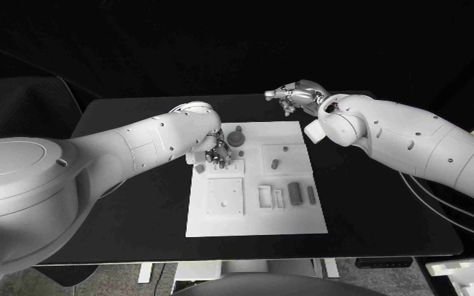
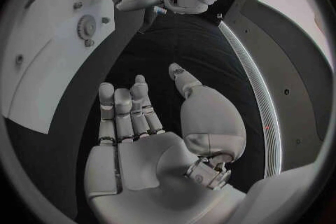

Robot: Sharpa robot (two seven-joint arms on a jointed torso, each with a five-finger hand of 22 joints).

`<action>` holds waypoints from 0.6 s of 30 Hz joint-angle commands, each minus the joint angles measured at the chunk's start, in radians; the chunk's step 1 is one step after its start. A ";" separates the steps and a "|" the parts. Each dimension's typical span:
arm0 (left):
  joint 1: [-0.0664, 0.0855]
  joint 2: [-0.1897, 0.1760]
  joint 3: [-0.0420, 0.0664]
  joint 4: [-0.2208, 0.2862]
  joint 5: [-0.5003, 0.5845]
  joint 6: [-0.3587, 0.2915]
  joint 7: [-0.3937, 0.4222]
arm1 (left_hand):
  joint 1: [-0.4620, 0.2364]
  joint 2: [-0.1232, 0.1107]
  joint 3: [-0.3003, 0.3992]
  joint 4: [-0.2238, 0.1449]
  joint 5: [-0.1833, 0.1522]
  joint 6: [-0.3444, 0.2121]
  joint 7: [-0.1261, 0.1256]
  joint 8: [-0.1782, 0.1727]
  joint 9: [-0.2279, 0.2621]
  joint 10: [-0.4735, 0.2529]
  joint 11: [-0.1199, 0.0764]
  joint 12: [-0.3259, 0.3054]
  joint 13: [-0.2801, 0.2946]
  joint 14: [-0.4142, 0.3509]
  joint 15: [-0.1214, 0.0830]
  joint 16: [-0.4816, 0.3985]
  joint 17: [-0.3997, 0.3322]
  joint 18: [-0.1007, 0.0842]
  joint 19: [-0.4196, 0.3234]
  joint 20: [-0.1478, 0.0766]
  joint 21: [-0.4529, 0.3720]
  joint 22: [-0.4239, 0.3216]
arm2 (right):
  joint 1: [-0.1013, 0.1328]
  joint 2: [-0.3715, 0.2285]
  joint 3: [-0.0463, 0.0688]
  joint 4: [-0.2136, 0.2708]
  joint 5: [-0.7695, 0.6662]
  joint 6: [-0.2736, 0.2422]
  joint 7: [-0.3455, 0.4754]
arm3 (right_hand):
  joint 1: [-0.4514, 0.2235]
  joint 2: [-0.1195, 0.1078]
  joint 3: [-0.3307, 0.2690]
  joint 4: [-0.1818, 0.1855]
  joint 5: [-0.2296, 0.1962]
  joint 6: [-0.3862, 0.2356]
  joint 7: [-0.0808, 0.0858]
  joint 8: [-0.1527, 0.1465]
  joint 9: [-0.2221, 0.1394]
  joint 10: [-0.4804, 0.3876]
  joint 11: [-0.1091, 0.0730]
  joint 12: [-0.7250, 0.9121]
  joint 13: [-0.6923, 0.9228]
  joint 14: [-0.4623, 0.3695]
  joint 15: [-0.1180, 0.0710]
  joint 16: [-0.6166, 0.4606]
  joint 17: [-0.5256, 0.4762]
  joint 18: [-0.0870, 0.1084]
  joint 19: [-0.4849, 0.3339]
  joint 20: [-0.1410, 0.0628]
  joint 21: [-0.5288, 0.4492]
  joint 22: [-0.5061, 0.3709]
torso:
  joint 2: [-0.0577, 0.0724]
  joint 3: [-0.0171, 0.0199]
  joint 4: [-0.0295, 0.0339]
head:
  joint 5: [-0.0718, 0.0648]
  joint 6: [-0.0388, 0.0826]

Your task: Assemble the parts on the task board

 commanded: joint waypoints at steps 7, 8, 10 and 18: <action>-0.001 0.004 0.001 0.002 -0.036 -0.031 0.023 | -0.006 -0.012 0.002 -0.006 0.002 -0.005 -0.001 0.002 0.000 0.027 -0.002 0.005 0.002 0.000 0.004 0.008 0.003 0.026 0.008 -0.001 0.066 0.002 | 0.000 0.001 0.000 0.002 -0.008 0.015 0.007 | 0.008 0.000 0.000 -0.004 0.001 0.001 0.002 0.003 0.001 -0.008 0.000 0.004 -0.002 -0.004 -0.002 0.002 -0.001 0.004 -0.006 -0.002 0.104 0.000 | 0.000 -0.0001 0.0006 | 0.000 0.000; -0.001 0.004 0.001 0.001 -0.036 -0.031 0.024 | -0.006 -0.012 0.002 -0.006 0.002 -0.005 -0.001 0.002 0.000 0.027 -0.002 0.005 0.002 0.000 0.003 0.008 0.003 0.026 0.008 -0.001 0.066 0.002 | 0.000 0.001 0.000 0.003 -0.008 0.015 0.007 | 0.008 0.001 0.000 -0.004 0.001 0.001 0.002 0.003 0.001 -0.008 0.000 0.004 -0.002 -0.004 -0.002 0.002 -0.001 0.004 -0.006 -0.002 0.104 0.000 | 0.000 -0.0001 0.0006 | 0.000 0.000; -0.001 0.004 0.001 0.001 -0.036 -0.030 0.025 | -0.006 -0.012 0.002 -0.006 0.002 -0.005 -0.001 0.002 0.000 0.027 -0.002 0.005 0.002 0.000 0.003 0.008 0.003 0.026 0.008 -0.001 0.067 0.002 | 0.000 0.002 0.000 0.004 -0.008 0.016 0.006 | 0.008 0.001 0.000 -0.004 0.001 0.001 0.002 0.003 0.001 -0.008 0.000 0.004 -0.002 -0.004 -0.002 0.002 -0.001 0.004 -0.006 -0.002 0.104 0.000 | -0.001 0.0000 0.0008 | 0.000 -0.001; -0.001 0.003 0.001 0.000 -0.036 -0.027 0.029 | -0.007 -0.012 0.003 -0.007 0.003 -0.006 -0.001 0.003 0.001 0.027 -0.002 0.006 0.003 0.000 0.003 0.009 0.003 0.026 0.009 -0.001 0.067 0.002 | 0.000 0.001 0.000 0.005 -0.008 0.019 0.005 | 0.008 0.001 0.000 -0.004 0.001 0.001 0.002 0.003 0.001 -0.008 0.000 0.004 -0.002 -0.004 -0.002 0.002 -0.001 0.004 -0.006 -0.002 0.104 0.000 | -0.001 0.0004 0.0009 | 0.001 0.002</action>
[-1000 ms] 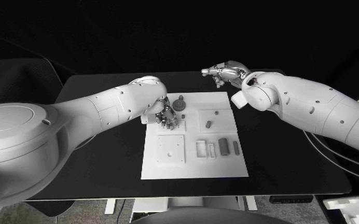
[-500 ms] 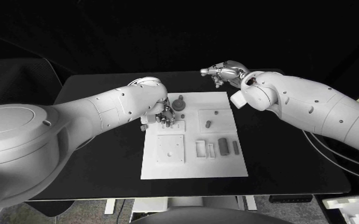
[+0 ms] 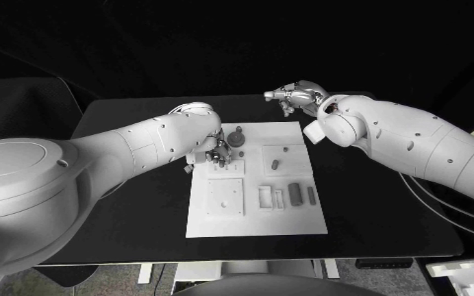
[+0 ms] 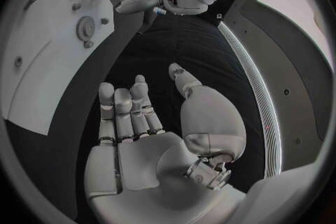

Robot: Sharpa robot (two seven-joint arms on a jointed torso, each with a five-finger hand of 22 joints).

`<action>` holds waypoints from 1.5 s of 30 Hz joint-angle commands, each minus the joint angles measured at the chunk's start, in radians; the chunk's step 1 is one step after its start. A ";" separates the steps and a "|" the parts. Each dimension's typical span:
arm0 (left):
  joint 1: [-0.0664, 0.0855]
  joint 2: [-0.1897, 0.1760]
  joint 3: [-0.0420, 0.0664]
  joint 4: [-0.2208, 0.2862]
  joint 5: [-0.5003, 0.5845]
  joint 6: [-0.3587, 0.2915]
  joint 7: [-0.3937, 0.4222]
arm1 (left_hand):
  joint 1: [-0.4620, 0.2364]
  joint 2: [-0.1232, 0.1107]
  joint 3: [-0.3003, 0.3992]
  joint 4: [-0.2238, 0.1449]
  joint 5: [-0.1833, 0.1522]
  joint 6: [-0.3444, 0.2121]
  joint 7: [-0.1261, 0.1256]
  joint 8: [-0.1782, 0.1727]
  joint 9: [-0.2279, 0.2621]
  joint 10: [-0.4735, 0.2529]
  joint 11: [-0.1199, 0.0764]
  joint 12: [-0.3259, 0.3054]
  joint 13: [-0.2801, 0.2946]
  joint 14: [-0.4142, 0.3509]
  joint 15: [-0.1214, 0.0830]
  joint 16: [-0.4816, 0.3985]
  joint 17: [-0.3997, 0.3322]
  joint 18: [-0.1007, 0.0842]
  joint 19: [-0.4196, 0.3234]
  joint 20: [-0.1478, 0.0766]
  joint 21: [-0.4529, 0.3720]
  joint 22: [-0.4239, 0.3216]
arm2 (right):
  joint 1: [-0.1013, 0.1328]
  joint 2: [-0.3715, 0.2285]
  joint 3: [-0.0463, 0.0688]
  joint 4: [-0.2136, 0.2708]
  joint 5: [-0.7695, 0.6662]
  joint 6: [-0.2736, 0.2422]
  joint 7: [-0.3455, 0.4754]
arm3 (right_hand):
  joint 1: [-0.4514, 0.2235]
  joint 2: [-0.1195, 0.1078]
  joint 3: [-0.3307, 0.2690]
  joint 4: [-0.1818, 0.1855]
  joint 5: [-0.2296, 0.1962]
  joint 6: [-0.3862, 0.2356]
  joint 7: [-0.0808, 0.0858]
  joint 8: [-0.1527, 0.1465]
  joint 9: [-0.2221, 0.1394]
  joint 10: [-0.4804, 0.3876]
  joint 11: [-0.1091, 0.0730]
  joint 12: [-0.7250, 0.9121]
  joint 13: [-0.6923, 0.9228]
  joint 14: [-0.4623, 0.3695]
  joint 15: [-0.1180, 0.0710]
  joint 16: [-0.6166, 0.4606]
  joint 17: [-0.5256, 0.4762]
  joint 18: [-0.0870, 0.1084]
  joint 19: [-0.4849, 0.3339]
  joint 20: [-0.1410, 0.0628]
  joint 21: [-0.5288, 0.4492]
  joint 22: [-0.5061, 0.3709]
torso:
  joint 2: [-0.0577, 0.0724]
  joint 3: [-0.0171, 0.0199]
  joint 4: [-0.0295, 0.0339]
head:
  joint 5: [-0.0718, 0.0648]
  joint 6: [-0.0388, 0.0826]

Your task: Assemble the parts on the task board

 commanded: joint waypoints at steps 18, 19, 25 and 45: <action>-0.001 -0.017 0.001 0.008 -0.003 -0.016 0.023 | -0.007 -0.007 0.001 -0.007 0.001 -0.013 0.000 -0.001 0.001 0.020 -0.001 0.006 0.002 -0.003 0.003 0.007 0.001 0.027 0.007 -0.001 0.068 0.002 | 0.000 -0.002 0.000 -0.003 -0.008 0.021 0.003 | 0.009 0.001 0.000 -0.004 0.001 0.001 0.002 0.004 0.001 -0.008 0.000 0.004 -0.001 -0.004 -0.002 0.002 -0.001 0.004 -0.006 -0.002 0.104 0.000 | 0.000 -0.0005 0.0004 | 0.006 0.004; -0.001 -0.019 0.001 0.009 0.003 -0.023 0.022 | -0.012 -0.007 0.001 -0.007 -0.003 -0.017 0.001 -0.001 0.002 0.016 0.000 0.006 0.002 -0.006 0.004 0.007 0.000 0.027 0.006 0.000 0.068 0.002 | 0.000 -0.003 0.000 -0.003 -0.008 0.021 0.003 | 0.009 0.001 0.000 -0.004 0.001 0.001 0.002 0.004 0.001 -0.008 0.000 0.004 -0.001 -0.004 -0.002 0.002 -0.001 0.004 -0.006 -0.002 0.104 0.000 | 0.000 -0.0004 0.0002 | 0.008 0.004; 0.000 -0.033 0.001 0.007 0.014 -0.031 0.015 | -0.147 -0.044 0.001 0.047 -0.284 -0.144 0.041 -0.054 0.008 -0.031 0.004 0.064 0.027 -0.030 0.003 0.054 -0.038 0.037 -0.003 0.004 0.076 0.006 | 0.000 -0.005 0.000 -0.008 -0.008 0.021 0.003 | 0.009 0.001 0.000 -0.004 0.001 0.001 0.002 0.004 0.001 -0.008 0.000 0.004 -0.001 -0.004 -0.002 0.002 -0.001 0.004 -0.006 -0.002 0.104 0.000 | 0.000 -0.0005 0.0001 | 0.010 0.006; 0.029 -0.140 0.001 0.079 -0.051 -0.025 -0.015 | -0.194 -0.075 -0.075 0.033 -0.466 -0.215 0.058 -0.110 0.012 -0.054 -0.004 0.107 0.033 -0.048 -0.005 0.102 -0.081 0.056 -0.011 0.002 0.080 0.008 | 0.000 -0.013 0.000 -0.009 -0.008 0.023 0.002 | 0.010 0.002 -0.001 -0.004 0.001 0.001 0.002 0.004 0.001 -0.008 0.000 0.004 -0.001 -0.004 -0.002 0.002 -0.001 0.004 -0.007 -0.002 0.104 0.000 | -0.001 0.0001 0.0014 | 0.018 0.008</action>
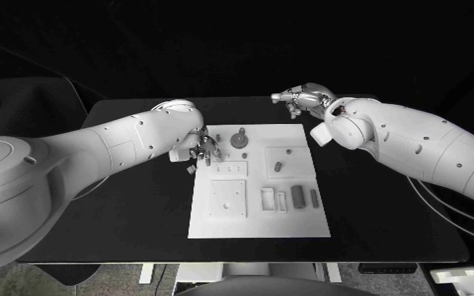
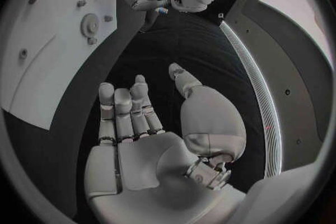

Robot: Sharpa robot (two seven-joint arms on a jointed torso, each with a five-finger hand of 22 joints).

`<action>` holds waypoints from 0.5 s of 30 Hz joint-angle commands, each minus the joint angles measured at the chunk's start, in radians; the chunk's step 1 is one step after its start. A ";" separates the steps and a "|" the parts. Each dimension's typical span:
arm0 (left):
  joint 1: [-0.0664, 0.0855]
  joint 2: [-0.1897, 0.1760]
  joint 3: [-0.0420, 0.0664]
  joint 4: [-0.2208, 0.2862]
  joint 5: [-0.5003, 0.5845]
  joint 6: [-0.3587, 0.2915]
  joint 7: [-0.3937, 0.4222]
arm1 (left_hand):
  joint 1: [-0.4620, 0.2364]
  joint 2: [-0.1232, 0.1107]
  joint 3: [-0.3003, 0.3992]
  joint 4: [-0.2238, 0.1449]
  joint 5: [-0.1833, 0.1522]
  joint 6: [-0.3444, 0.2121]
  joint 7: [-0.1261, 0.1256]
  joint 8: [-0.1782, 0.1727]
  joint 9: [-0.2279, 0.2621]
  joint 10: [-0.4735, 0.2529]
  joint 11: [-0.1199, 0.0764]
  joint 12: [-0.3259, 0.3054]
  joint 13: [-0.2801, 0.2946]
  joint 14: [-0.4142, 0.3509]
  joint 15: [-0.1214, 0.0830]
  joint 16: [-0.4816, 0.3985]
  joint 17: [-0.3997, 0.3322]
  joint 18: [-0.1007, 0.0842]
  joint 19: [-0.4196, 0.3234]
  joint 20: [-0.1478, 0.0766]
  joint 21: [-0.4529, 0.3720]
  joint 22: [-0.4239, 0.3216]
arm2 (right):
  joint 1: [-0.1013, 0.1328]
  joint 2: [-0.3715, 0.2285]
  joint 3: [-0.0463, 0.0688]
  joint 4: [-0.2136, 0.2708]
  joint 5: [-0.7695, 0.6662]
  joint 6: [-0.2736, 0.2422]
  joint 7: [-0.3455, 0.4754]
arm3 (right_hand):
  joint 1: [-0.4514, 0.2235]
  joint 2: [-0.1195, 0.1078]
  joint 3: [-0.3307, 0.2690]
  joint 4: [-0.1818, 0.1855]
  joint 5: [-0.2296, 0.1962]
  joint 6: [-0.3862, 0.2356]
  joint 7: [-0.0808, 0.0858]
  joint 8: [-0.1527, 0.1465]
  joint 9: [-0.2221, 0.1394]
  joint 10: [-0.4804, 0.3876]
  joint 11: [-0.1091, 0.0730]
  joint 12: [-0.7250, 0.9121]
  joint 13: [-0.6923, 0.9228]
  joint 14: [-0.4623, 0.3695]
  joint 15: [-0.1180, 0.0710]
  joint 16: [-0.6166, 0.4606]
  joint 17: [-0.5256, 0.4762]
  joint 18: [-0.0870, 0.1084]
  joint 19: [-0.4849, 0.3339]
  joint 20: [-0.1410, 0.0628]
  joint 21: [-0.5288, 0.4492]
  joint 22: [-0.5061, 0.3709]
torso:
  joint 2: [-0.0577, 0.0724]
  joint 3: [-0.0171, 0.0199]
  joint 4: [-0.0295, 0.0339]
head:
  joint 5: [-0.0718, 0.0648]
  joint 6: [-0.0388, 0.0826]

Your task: Assemble the parts on the task board

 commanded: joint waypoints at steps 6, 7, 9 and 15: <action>0.013 -0.058 0.001 0.070 -0.155 -0.091 0.016 | 0.111 -0.005 0.025 -0.086 0.047 -0.007 0.018 -0.006 0.007 0.000 -0.005 0.020 0.003 -0.003 -0.004 0.023 -0.013 0.055 0.005 -0.001 0.087 0.005 | 0.000 -0.006 0.000 0.001 -0.007 0.016 0.003 | 0.010 0.002 -0.001 -0.004 0.001 0.000 0.004 0.004 0.001 -0.008 0.000 0.004 -0.002 -0.005 -0.002 0.002 -0.001 0.004 -0.007 -0.002 0.104 0.000 | 0.000 -0.0005 -0.0002 | 0.000 0.000; 0.013 -0.064 0.001 0.079 -0.170 -0.107 0.023 | 0.118 -0.006 0.026 -0.090 0.047 -0.005 0.018 -0.005 0.008 0.001 -0.005 0.021 0.003 -0.002 -0.005 0.024 -0.014 0.055 0.006 -0.001 0.088 0.006 | 0.000 -0.006 0.000 0.001 -0.007 0.017 0.003 | 0.010 0.002 -0.001 -0.004 0.001 0.000 0.004 0.004 0.001 -0.008 0.000 0.004 -0.002 -0.005 -0.002 0.002 -0.001 0.004 -0.007 -0.002 0.104 0.000 | 0.000 -0.0008 -0.0002 | 0.000 0.000; 0.014 -0.088 0.000 0.116 -0.228 -0.156 0.045 | 0.138 -0.011 0.028 -0.098 0.047 -0.002 0.017 -0.005 0.009 0.002 -0.006 0.023 0.003 0.000 -0.005 0.028 -0.016 0.056 0.008 -0.001 0.090 0.007 | 0.000 -0.009 0.000 0.004 -0.007 0.015 0.003 | 0.010 0.002 -0.001 -0.004 0.001 0.000 0.004 0.004 0.001 -0.008 0.000 0.004 -0.002 -0.005 -0.002 0.002 -0.001 0.003 -0.007 -0.002 0.104 0.000 | 0.000 -0.0009 -0.0006 | -0.001 0.000; 0.013 -0.153 0.000 0.179 -0.274 -0.312 0.194 | 0.226 -0.045 -0.021 -0.106 -0.010 -0.033 0.026 -0.028 0.010 -0.059 0.015 -0.002 -0.014 -0.047 0.006 0.004 -0.052 0.046 -0.032 0.007 0.058 -0.007 | 0.000 -0.015 0.000 0.001 -0.007 0.013 0.002 | 0.010 0.002 -0.001 -0.004 0.001 0.000 0.004 0.004 0.001 -0.008 0.000 0.004 -0.002 -0.005 -0.002 0.002 -0.001 0.003 -0.007 -0.002 0.104 0.000 | 0.001 -0.0011 0.0000 | -0.003 0.000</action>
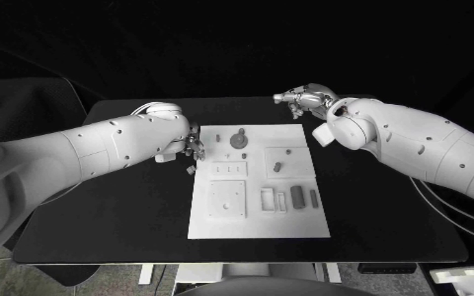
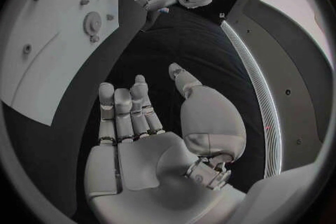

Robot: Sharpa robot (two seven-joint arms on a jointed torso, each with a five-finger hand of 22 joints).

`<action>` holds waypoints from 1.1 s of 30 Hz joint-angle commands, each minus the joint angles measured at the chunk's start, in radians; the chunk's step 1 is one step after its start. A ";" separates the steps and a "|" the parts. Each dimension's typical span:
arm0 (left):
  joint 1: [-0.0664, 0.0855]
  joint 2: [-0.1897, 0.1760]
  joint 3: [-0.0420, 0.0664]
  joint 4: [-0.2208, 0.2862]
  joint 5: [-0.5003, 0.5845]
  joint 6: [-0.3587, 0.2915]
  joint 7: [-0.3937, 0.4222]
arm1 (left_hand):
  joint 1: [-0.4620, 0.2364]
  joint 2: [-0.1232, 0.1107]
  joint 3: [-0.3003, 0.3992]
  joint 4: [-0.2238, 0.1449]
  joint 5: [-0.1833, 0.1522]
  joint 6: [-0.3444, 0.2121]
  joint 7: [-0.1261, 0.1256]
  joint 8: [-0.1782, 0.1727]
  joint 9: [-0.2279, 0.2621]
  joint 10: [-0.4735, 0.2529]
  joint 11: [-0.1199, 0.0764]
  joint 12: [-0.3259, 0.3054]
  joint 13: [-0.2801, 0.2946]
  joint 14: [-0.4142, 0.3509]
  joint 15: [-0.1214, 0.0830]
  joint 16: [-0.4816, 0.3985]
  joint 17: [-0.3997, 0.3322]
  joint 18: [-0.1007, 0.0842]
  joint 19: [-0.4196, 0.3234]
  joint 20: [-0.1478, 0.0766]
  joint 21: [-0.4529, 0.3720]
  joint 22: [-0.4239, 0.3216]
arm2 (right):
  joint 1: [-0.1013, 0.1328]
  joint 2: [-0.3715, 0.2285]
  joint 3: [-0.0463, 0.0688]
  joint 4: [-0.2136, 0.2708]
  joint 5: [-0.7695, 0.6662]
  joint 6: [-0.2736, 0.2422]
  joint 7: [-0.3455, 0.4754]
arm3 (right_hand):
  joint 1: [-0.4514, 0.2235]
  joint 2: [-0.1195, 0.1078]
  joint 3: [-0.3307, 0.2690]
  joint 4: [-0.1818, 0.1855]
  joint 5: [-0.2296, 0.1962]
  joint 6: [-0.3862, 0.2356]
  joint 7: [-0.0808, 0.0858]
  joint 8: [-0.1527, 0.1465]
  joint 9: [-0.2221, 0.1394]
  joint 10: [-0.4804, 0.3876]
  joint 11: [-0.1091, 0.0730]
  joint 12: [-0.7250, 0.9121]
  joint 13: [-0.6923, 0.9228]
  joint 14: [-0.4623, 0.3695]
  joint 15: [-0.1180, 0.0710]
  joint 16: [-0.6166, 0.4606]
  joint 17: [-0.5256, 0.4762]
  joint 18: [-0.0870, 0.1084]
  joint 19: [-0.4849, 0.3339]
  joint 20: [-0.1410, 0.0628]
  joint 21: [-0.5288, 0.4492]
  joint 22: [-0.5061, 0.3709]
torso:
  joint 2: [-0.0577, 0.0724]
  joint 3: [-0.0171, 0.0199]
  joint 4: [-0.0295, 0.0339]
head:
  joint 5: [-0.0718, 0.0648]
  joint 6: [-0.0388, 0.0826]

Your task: Assemble the parts on the task board

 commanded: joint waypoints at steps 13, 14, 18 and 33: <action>-0.025 -0.161 -0.001 0.119 -0.202 -0.452 0.376 | 0.138 -0.025 -0.111 -0.002 -0.023 -0.104 0.011 -0.049 -0.010 -0.259 0.107 -0.181 -0.104 -0.124 0.057 -0.108 -0.100 -0.001 -0.122 0.018 -0.046 -0.066 | 0.000 -0.009 0.000 0.003 -0.010 0.011 0.004 | 0.011 0.002 -0.002 -0.004 0.001 0.000 0.004 0.004 0.002 -0.008 0.000 0.004 -0.002 -0.005 -0.002 0.002 -0.001 0.003 -0.007 -0.002 0.104 0.000 | 0.000 -0.0003 0.0016 | 0.007 -0.003; -0.030 -0.171 -0.001 0.130 -0.210 -0.467 0.383 | 0.142 -0.027 -0.125 -0.003 -0.026 -0.113 0.012 -0.055 -0.013 -0.262 0.110 -0.186 -0.108 -0.124 0.058 -0.108 -0.101 -0.002 -0.122 0.018 -0.047 -0.067 | 0.000 -0.008 0.000 0.002 -0.010 0.012 0.004 | 0.011 0.002 -0.002 -0.004 0.001 0.000 0.004 0.004 0.002 -0.008 0.000 0.004 -0.002 -0.005 -0.002 0.002 -0.001 0.003 -0.007 -0.002 0.104 0.000 | 0.000 -0.0001 0.0016 | 0.008 -0.003; -0.054 -0.204 -0.002 0.161 -0.258 -0.479 0.404 | 0.150 -0.032 -0.188 -0.005 -0.030 -0.137 0.013 -0.067 -0.021 -0.275 0.116 -0.204 -0.121 -0.134 0.064 -0.115 -0.108 -0.006 -0.131 0.019 -0.055 -0.073 | 0.000 -0.007 0.000 -0.001 -0.011 0.014 0.005 | 0.011 0.002 -0.002 -0.004 0.001 0.000 0.004 0.004 0.002 -0.008 0.000 0.004 -0.002 -0.005 -0.002 0.002 -0.001 0.003 -0.007 -0.002 0.105 0.000 | 0.000 -0.0010 0.0015 | 0.010 -0.003; -0.122 -0.242 -0.002 0.169 -0.352 -0.533 0.483 | 0.215 -0.033 -0.293 0.009 -0.028 -0.146 0.020 -0.069 -0.035 -0.326 0.124 -0.253 -0.157 -0.190 0.094 -0.159 -0.135 -0.024 -0.163 0.026 -0.103 -0.103 | -0.004 -0.010 -0.001 -0.001 -0.014 0.017 0.006 | 0.012 0.002 -0.002 -0.004 0.001 0.000 0.004 0.004 0.002 -0.008 0.000 0.004 -0.002 -0.005 -0.002 0.002 -0.001 0.003 -0.007 -0.002 0.105 0.000 | 0.001 0.0008 -0.0011 | 0.020 -0.004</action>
